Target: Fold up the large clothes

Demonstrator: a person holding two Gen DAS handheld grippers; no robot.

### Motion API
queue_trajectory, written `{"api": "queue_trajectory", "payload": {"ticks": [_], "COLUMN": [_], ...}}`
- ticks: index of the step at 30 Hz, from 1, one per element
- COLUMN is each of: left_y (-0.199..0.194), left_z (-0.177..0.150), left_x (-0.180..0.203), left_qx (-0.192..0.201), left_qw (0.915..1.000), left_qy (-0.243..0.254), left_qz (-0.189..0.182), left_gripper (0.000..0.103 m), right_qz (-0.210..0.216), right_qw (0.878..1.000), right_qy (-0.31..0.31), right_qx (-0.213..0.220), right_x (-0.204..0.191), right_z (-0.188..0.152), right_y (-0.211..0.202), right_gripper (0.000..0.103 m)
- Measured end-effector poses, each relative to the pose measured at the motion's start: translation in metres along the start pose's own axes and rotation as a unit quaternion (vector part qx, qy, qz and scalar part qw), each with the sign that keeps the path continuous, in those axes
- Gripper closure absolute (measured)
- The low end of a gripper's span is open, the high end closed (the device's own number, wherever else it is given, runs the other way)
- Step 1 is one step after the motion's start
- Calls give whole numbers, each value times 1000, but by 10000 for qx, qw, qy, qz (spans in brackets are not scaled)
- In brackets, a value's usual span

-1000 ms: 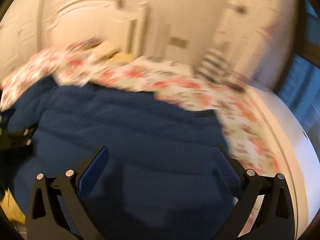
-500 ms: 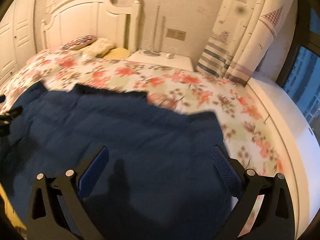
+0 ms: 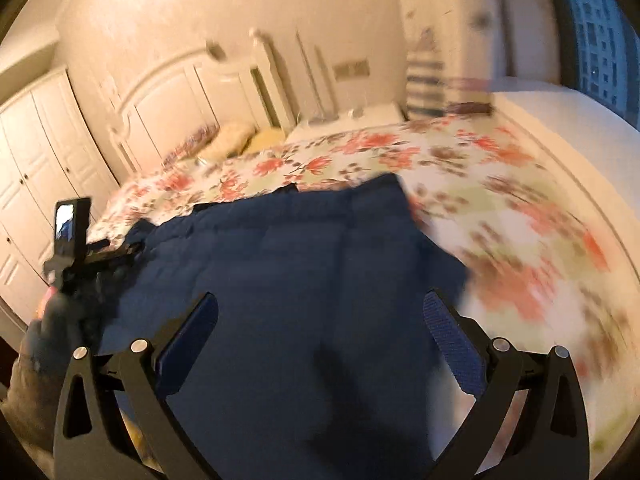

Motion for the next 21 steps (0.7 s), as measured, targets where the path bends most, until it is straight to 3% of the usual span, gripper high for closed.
{"api": "queue_trajectory", "payload": {"ticks": [5, 8, 10, 12, 16, 21], "left_y": [-47, -50, -33, -21, -8, -6], "left_z": [-7, -11, -16, -18, -19, -21], "left_x": [37, 70, 91, 91, 78, 78], "left_qx": [581, 634, 484, 389, 110, 167], "left_qw": [9975, 9950, 9932, 9945, 9961, 9962], "left_qy": [345, 738, 1054, 956, 619, 703], "left_qz": [-191, -215, -42, -181, -615, -476], "left_gripper": [2, 2, 2, 2, 2, 2], "right_qz": [31, 439, 640, 741, 1005, 1154], "right_qw": [9986, 9949, 9929, 9912, 9891, 9885], "right_qy": [522, 907, 989, 1042, 1043, 958], "right_qx": [116, 15, -156, -351, -258, -165], "right_x": [37, 47, 48, 44, 36, 27], "right_z": [-82, -118, -127, -131, -123, -109], "right_y": [-61, -69, -58, -44, -26, -3], "right_gripper": [5, 5, 7, 10, 12, 12]}}
Point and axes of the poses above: each gripper's, at about its wrist camera, not at the fingertips, and y roughly the way its jaws point, x to its right, z to its top, the point moved 1 cm from there along y, roughly the way its jaws point, and after that the axes turned 3 degrees about y, right-handed, at the moved point
